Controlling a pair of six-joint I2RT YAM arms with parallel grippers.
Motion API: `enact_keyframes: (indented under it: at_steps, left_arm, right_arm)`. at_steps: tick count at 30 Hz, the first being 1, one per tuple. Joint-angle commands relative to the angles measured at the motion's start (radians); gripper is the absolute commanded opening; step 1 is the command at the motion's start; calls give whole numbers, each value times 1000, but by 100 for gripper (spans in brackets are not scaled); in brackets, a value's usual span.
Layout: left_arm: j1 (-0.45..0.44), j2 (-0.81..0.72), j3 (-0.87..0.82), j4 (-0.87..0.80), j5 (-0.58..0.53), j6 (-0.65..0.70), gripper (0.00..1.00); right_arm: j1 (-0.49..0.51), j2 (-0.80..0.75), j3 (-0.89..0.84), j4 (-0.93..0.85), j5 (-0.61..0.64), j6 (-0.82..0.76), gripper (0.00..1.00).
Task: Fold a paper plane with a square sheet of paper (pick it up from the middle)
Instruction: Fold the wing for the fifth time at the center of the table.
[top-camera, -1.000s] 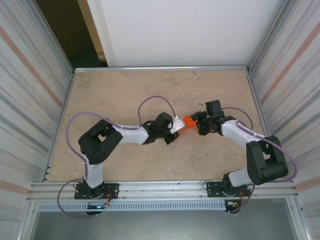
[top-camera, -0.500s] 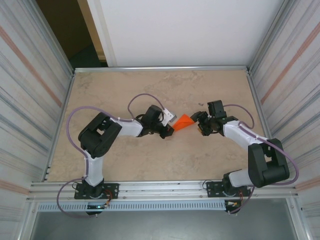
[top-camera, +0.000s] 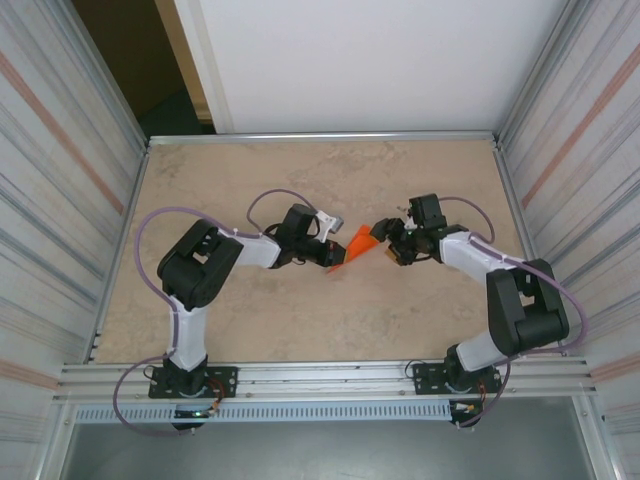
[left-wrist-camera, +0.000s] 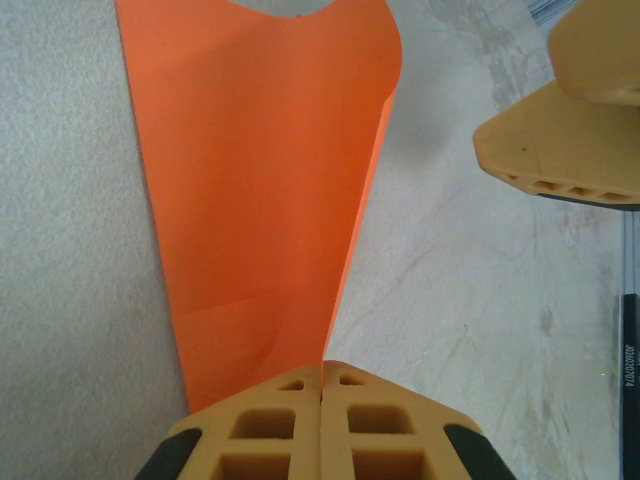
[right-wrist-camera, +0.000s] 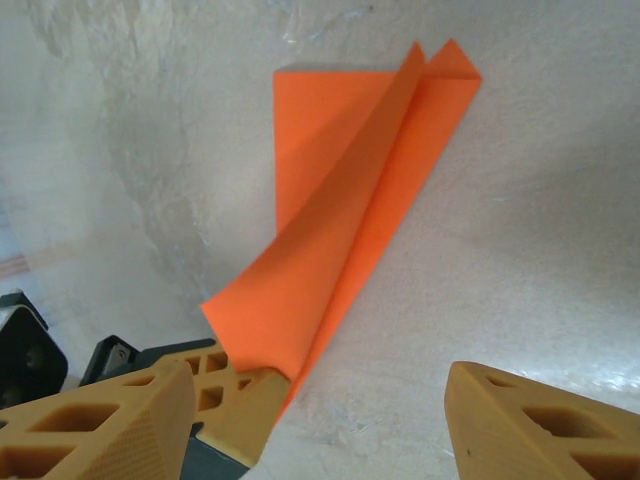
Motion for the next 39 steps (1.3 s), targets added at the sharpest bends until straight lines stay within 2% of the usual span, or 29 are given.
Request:
enact_keyframes:
  at_steps: [1, 8, 17, 23, 25, 28, 31, 35, 39]
  left_arm:
    - [1, 16, 15, 8, 28, -37, 4]
    - [11, 25, 11, 35, 51, -180, 4]
    - [20, 39, 3, 33, 62, -303, 4]
    - [30, 52, -19, 104, 88, -388, 4]
    - [29, 51, -27, 118, 86, -396, 5]
    - [31, 51, -37, 136, 85, -404, 5]
    - [31, 54, -43, 145, 78, -413, 5]
    - [32, 58, -52, 162, 74, -430, 5]
    - [34, 64, -63, 184, 77, -443, 5]
  right_arm:
    - [27, 41, 63, -55, -7, -43, 67]
    - [62, 76, 47, 36, -30, -96, 66]
    - [79, 120, 22, 179, -123, -131, 62]
    - [79, 157, 35, 231, -137, -152, 58]
    - [78, 162, 46, 186, -99, -161, 57]
    - [79, 144, 46, 92, 38, -164, 59]
    - [79, 118, 17, 78, 112, -159, 61]
    - [77, 137, 25, 58, 128, -174, 61]
    - [85, 201, 80, 47, 72, -216, 61]
